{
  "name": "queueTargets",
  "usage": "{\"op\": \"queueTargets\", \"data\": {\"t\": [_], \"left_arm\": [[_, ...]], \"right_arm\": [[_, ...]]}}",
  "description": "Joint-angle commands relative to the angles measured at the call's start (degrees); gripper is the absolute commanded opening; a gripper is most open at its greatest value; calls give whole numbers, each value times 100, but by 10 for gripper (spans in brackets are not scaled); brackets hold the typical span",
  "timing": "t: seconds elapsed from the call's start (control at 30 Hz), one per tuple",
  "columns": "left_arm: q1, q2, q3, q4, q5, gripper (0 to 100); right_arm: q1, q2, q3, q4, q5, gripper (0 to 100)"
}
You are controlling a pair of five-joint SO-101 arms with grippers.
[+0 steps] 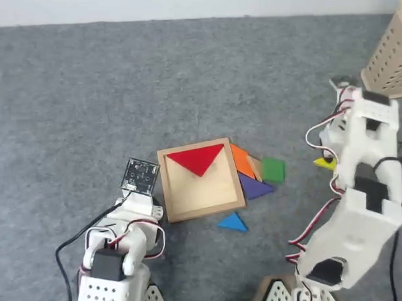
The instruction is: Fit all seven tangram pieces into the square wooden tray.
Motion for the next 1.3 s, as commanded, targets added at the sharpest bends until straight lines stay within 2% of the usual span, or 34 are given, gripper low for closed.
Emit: {"op": "queueTargets", "data": {"t": [0.0, 0.17, 0.33, 0.57, 0.83, 1.13, 1.27], "left_arm": [[-18, -114, -101, 35, 35, 12], [-18, -114, -101, 35, 35, 12], [-18, -114, -101, 35, 35, 12], [-18, -114, -101, 35, 35, 12], [-18, -114, -101, 35, 35, 12], [-18, -114, -101, 35, 35, 12], [-18, -114, -101, 35, 35, 12]], "right_arm": [[75, -84, -554, 251, -229, 274], [198, -48, -563, -13, -413, 274], [444, 277, -571, -312, -2356, 274], [180, 1305, -756, -189, -3086, 277], [-4, 1402, -1521, 523, -3059, 275], [-980, 1710, -1530, 532, -1767, 275], [-1200, 2009, -1547, 936, -1020, 274]]}}
